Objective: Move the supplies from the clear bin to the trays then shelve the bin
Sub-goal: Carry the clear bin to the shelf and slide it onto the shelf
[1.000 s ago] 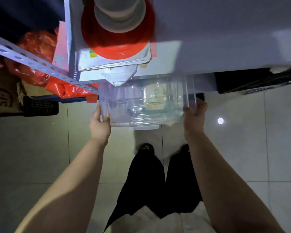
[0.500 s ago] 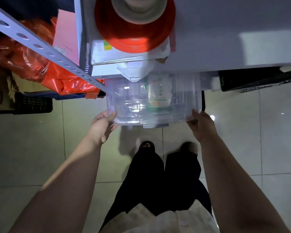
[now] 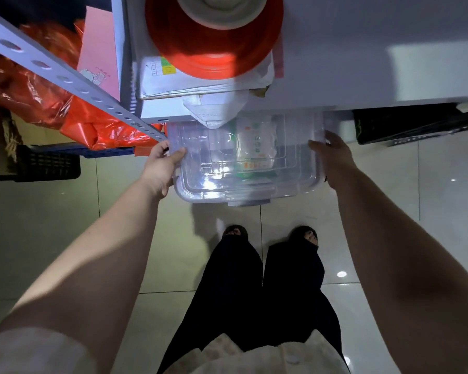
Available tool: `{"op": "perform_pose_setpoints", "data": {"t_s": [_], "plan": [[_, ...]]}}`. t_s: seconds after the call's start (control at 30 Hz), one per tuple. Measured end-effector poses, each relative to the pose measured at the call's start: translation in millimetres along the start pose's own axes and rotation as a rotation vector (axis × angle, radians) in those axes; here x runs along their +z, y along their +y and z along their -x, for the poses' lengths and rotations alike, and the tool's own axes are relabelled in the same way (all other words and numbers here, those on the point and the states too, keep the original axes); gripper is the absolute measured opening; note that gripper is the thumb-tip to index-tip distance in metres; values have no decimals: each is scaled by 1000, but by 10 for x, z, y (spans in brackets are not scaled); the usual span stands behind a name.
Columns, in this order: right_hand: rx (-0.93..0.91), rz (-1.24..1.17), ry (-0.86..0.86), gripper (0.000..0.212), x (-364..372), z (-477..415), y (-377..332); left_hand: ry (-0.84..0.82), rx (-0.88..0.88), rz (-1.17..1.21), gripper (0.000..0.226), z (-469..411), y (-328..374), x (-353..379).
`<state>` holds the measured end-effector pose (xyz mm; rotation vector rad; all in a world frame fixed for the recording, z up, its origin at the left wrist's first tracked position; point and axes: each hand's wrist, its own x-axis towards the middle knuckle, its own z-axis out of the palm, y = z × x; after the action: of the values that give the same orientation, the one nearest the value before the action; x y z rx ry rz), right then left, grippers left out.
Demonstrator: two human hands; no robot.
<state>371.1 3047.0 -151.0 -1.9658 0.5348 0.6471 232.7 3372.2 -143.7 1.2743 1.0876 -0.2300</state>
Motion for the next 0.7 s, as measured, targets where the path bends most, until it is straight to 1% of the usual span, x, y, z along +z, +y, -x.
{"op": "perform_pose_setpoints", "data": {"t_s": [0.03,0.1,0.17,0.23,0.33,0.4,0.43,0.47,0.5,0.53,0.57,0.6,0.63,0.7], "plan": [[-21,41,-14,58,21,-57,-16,-5,4,2,19,-12,0,12],[-84,119,17,55,55,-127,-19,-4,14,13,25,-18,2,40],[-149,161,66,51,84,-165,-39,34,12,26,41,-35,38,88],[-159,169,104,54,93,-189,-88,97,6,18,55,-48,88,134],[-135,141,140,57,65,-175,-129,129,18,9,56,-37,110,190],[-61,78,156,55,50,-42,-56,108,-11,36,44,71,58,191],[12,-22,152,54,49,64,35,95,-43,60,33,149,-8,177],[123,-183,132,52,48,190,152,88,-81,82,25,245,-95,155],[239,-360,84,48,48,329,279,80,-121,117,18,329,-211,122],[315,-529,6,41,62,454,404,64,-157,166,12,401,-327,100],[343,-662,-79,30,85,563,507,44,-174,204,8,459,-422,83],[343,-772,-147,20,116,652,568,21,-177,233,10,496,-478,73],[332,-850,-178,15,157,697,589,14,-168,256,15,488,-495,69],[309,-944,-175,13,244,701,526,29,-147,265,23,410,-419,57]]}}
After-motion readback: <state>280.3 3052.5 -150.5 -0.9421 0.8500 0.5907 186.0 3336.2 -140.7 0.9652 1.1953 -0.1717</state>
